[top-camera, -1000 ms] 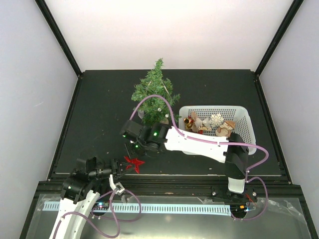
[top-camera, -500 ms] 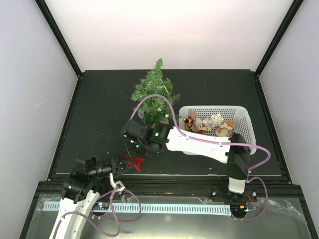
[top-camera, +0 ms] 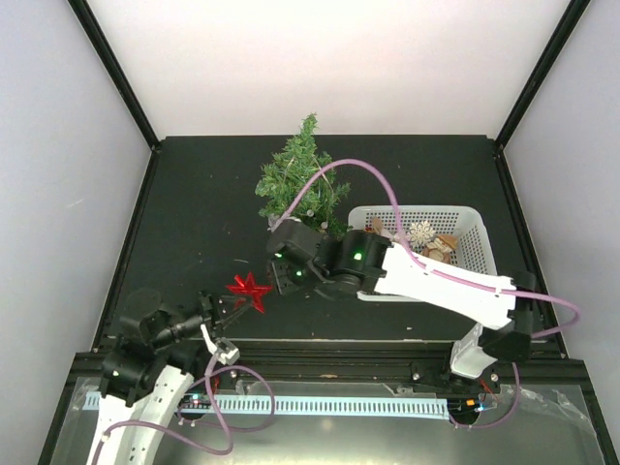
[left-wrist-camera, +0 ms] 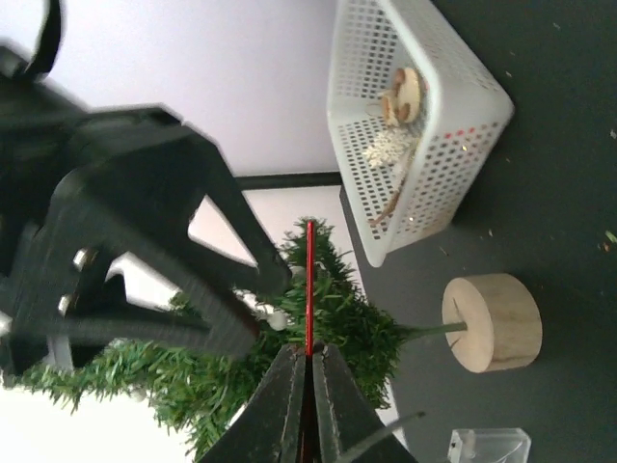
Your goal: Decorate the small christmas tree
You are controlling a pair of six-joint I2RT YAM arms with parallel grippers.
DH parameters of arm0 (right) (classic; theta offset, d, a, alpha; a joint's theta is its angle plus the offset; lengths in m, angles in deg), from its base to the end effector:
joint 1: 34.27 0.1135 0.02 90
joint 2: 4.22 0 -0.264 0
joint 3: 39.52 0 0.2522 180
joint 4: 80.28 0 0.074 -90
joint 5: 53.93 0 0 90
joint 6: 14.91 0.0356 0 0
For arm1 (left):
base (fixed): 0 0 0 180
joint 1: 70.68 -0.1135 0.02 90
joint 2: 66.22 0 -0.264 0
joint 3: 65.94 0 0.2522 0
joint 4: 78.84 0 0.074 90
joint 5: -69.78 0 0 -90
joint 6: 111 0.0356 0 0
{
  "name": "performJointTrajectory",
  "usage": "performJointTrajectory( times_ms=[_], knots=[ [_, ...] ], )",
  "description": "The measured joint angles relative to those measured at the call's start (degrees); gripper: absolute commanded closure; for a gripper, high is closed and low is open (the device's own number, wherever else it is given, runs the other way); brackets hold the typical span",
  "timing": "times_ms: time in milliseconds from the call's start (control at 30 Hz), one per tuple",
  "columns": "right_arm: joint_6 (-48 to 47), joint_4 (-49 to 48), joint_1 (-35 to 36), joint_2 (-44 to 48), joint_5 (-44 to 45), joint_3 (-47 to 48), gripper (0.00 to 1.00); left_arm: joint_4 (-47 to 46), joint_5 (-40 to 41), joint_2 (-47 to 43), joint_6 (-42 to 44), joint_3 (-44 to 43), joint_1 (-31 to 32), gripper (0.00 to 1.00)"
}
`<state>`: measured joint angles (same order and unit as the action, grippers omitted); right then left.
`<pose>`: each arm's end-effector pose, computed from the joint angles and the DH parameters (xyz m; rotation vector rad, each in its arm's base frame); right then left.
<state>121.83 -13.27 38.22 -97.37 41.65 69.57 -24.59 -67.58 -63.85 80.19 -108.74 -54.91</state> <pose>0.1073 0.3287 0.3612 -0.5401 2.5655 0.7346 0.0347 -0.0370 0.2645 1.7041 0.3793 0.3457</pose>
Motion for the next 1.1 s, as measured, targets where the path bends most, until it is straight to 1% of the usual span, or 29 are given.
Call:
performJointTrajectory(
  times_ms=[67,100,200,300,400,467,600,667,767,967,1100],
  knots=[
    [-0.1,1.7,-0.2,2.4,2.6,0.2,0.51,0.2,0.2,2.7,-3.8,-3.3,0.0,0.98],
    [-0.3,2.6,-0.3,3.7,4.1,0.4,0.49,0.2,0.2,4.5,-6.5,-5.3,0.0,0.98],
    [-0.5,4.4,-0.6,8.3,7.8,0.4,0.47,-0.6,0.5,8.8,-15.8,-9.8,0.0,0.98],
    [-1.0,5.8,-1.6,13.2,11.0,0.5,0.46,-2.3,1.1,14.5,-28.2,-15.7,0.0,0.98],
    [-1.5,6.4,-2.6,17.2,13.5,0.2,0.46,-4.1,1.6,22.9,-41.6,-25.4,0.0,0.98],
    [-1.7,6.3,-3.1,19.0,14.5,-0.5,0.46,-5.8,1.7,28.6,-50.4,-32.2,0.0,0.98],
    [-1.9,6.3,-3.5,20.8,15.8,-3.2,0.46,-10.4,1.6,36.5,-65.6,-40.4,0.0,0.98],
    [-1.9,6.4,-3.5,20.8,16.3,-4.4,0.45,-13.9,1.0,40.0,-73.7,-43.5,0.0,0.98],
    [-1.9,6.4,-3.7,21.0,16.9,-6.1,0.45,-18.9,0.0,44.3,-83.5,-47.3,0.0,0.99],
    [-1.5,6.8,-3.9,23.1,18.7,-8.6,0.44,-34.7,-2.1,55.1,-103.4,-56.1,-0.1,0.98],
    [-1.3,6.9,-4.8,26.0,20.1,-11.3,0.43,-44.0,-3.1,62.8,-114.5,-61.6,-0.4,0.98]
  ],
)
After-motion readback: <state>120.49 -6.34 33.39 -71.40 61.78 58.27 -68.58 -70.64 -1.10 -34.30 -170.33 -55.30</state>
